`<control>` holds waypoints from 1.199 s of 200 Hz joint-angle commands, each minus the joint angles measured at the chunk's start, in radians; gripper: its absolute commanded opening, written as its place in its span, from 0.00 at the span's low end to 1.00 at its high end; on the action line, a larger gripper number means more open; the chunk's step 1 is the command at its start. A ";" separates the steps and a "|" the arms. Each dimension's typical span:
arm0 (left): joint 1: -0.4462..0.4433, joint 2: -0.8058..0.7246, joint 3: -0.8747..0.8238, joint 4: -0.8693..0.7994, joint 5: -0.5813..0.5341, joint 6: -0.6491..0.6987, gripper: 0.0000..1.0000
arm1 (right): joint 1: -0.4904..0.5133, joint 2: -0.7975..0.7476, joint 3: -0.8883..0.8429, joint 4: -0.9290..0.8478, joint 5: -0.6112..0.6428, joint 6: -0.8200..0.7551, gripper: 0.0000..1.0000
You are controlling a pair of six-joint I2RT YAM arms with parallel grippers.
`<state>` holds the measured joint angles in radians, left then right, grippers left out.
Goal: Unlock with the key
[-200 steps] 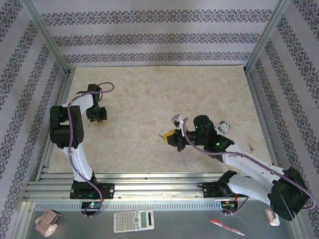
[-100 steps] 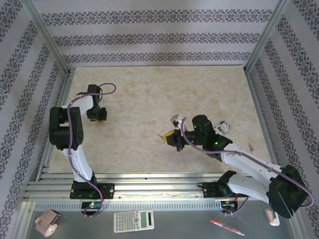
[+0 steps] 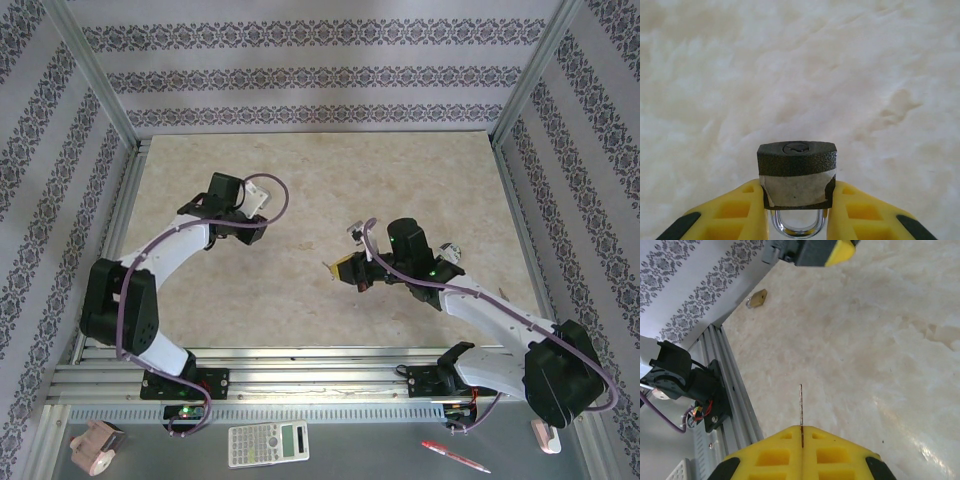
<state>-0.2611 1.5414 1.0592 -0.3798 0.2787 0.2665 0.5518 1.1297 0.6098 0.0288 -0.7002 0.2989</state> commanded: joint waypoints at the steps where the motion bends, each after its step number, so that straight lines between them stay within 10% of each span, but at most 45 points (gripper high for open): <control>1: -0.034 -0.054 -0.021 0.056 0.047 0.153 0.21 | -0.010 -0.029 0.015 -0.078 -0.008 0.010 0.00; 147: -0.362 -0.276 -0.121 -0.011 -0.089 0.762 0.16 | 0.047 -0.028 0.138 -0.375 0.000 -0.103 0.00; 240: -0.507 -0.319 -0.142 -0.114 -0.219 0.904 0.12 | 0.047 0.061 0.205 -0.410 -0.020 -0.160 0.00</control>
<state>-0.7448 1.2549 0.9264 -0.4461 0.0952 1.1126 0.5873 1.1664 0.7849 -0.3782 -0.6971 0.1680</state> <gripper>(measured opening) 0.259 0.061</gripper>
